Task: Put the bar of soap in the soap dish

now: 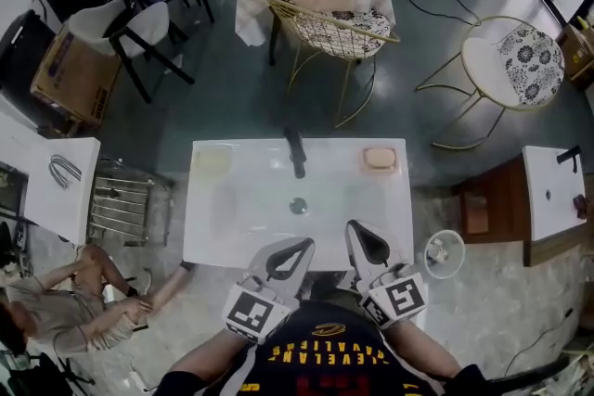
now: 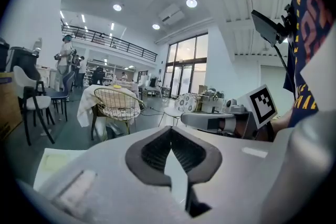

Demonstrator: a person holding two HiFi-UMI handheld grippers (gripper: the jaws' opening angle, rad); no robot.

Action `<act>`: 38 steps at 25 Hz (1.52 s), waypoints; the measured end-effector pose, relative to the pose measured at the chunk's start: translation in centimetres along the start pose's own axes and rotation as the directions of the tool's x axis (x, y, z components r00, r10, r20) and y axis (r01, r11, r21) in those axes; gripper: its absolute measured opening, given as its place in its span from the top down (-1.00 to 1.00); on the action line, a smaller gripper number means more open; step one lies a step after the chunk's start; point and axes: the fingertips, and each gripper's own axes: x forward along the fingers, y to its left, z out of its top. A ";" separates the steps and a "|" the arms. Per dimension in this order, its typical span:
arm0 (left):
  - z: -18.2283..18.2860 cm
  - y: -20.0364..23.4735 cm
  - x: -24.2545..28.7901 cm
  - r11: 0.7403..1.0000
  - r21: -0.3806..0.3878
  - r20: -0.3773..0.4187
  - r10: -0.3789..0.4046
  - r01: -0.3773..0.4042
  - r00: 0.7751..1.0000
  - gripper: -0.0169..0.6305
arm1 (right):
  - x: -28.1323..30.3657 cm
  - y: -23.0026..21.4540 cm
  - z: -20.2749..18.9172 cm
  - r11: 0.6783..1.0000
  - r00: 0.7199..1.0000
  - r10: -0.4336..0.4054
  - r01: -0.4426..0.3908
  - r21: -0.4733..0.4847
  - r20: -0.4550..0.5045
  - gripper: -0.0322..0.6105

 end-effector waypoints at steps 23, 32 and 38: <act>0.6 5.0 -1.9 0.999 -0.025 0.048 0.022 -0.020 0.999 0.94 | 3.2 4.1 0.9 0.995 1.000 0.000 0.004 -0.102 0.031 0.89; 0.8 5.3 -1.5 0.999 -0.030 0.044 0.028 -0.027 0.999 0.94 | 3.6 3.6 1.0 0.995 1.000 -0.003 0.005 -0.095 0.030 0.89; 1.0 5.6 -1.5 0.999 -0.028 0.046 0.020 -0.018 0.999 0.94 | 4.0 3.8 0.8 0.993 0.999 0.003 0.001 -0.115 0.040 0.89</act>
